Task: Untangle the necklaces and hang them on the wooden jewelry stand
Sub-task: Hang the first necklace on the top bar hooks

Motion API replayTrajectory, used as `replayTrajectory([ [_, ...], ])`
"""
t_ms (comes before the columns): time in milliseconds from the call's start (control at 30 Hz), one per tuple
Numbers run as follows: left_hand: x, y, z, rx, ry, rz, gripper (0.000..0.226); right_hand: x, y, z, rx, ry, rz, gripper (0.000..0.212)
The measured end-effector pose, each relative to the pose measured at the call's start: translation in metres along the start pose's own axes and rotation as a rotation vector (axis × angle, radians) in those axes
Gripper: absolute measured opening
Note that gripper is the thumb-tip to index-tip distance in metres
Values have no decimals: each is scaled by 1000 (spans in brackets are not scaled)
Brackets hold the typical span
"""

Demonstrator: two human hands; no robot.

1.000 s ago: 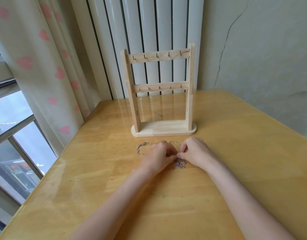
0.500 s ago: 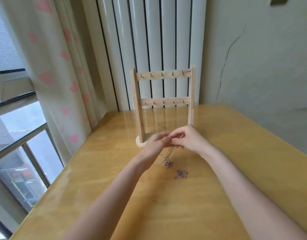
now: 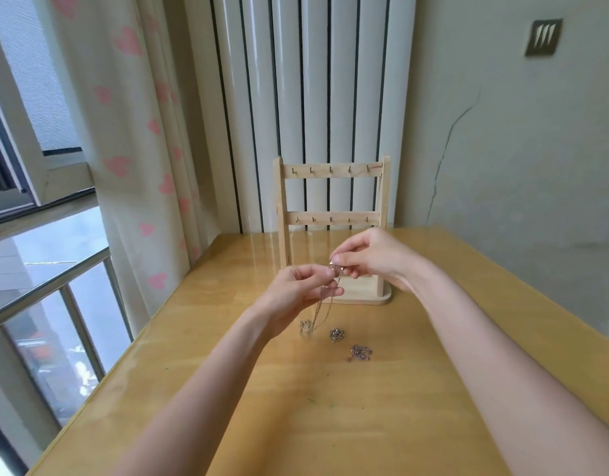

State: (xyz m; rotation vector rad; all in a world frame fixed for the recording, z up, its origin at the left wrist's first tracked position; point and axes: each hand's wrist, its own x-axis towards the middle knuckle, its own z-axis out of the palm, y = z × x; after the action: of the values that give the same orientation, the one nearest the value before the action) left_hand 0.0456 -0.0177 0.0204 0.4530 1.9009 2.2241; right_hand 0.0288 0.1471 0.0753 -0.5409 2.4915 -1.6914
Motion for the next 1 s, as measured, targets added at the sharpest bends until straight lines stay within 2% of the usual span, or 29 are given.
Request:
replayTrajectory([
  [100, -4, 7, 0, -38, 14, 27, 7, -3, -8, 2, 38, 12, -5, 7],
  [533, -11, 16, 4, 22, 74, 83, 9, -10, -18, 3, 43, 40, 0, 10],
  [700, -12, 14, 4, 16, 114, 82, 11, -13, -22, 2, 156, 82, -20, 16],
  [1000, -11, 16, 7, 325, 178, 157, 8, -11, -23, 3, 367, 118, -7, 18],
])
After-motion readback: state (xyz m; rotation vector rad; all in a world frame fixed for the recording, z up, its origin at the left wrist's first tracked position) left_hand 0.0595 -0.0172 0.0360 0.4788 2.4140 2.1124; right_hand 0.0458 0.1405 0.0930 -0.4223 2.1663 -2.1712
